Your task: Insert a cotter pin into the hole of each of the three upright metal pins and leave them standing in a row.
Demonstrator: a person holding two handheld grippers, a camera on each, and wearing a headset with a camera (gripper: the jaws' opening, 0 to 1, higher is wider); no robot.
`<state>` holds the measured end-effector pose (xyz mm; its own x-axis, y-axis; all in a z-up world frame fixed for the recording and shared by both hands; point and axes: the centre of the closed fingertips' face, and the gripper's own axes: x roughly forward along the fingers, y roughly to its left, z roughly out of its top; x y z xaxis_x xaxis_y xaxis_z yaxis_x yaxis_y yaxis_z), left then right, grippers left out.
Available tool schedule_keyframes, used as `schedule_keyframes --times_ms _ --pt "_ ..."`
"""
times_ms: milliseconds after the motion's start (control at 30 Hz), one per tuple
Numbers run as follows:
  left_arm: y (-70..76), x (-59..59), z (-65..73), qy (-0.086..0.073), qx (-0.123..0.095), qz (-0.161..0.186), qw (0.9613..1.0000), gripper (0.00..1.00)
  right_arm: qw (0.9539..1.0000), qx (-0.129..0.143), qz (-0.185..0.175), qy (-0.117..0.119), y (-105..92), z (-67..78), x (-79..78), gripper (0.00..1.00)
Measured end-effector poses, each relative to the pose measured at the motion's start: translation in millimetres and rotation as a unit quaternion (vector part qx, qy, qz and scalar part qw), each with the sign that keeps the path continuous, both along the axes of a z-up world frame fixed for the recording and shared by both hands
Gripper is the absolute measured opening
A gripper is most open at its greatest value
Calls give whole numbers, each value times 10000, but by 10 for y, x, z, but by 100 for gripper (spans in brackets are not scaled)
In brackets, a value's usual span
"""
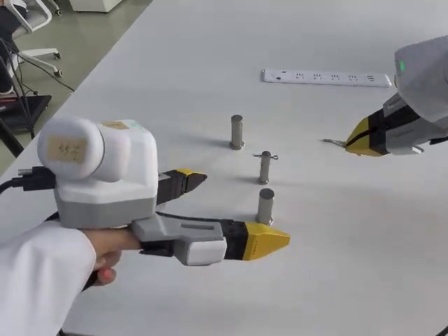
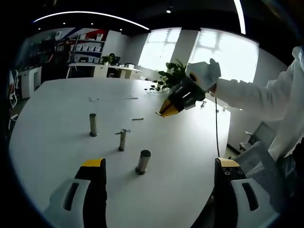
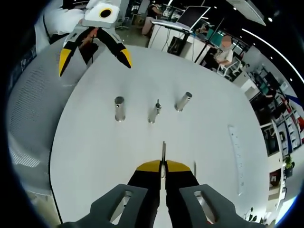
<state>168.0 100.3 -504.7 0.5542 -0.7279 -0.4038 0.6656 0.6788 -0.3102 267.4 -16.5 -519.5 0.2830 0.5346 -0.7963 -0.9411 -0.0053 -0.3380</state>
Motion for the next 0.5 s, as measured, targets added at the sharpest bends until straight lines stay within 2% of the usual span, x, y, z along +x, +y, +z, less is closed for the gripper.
schedule_keyframes --times_ms 67,200,333,400,500 --pt "-23 31 16 8 -2 -17 10000 91 9999 124 14 -22 36 28 -5 0" --pt "-100 104 95 80 -258 29 9996 89 9993 335 29 -151 103 109 -76 0" --pt "-209 152 154 292 -579 60 9979 82 9979 581 103 -285 182 187 -153 0" --pt "-253 172 166 311 -615 39 9976 80 9960 690 340 -459 249 237 -225 0" --pt "-319 187 173 333 -643 -14 9974 75 9952 735 380 -525 285 252 -307 0"
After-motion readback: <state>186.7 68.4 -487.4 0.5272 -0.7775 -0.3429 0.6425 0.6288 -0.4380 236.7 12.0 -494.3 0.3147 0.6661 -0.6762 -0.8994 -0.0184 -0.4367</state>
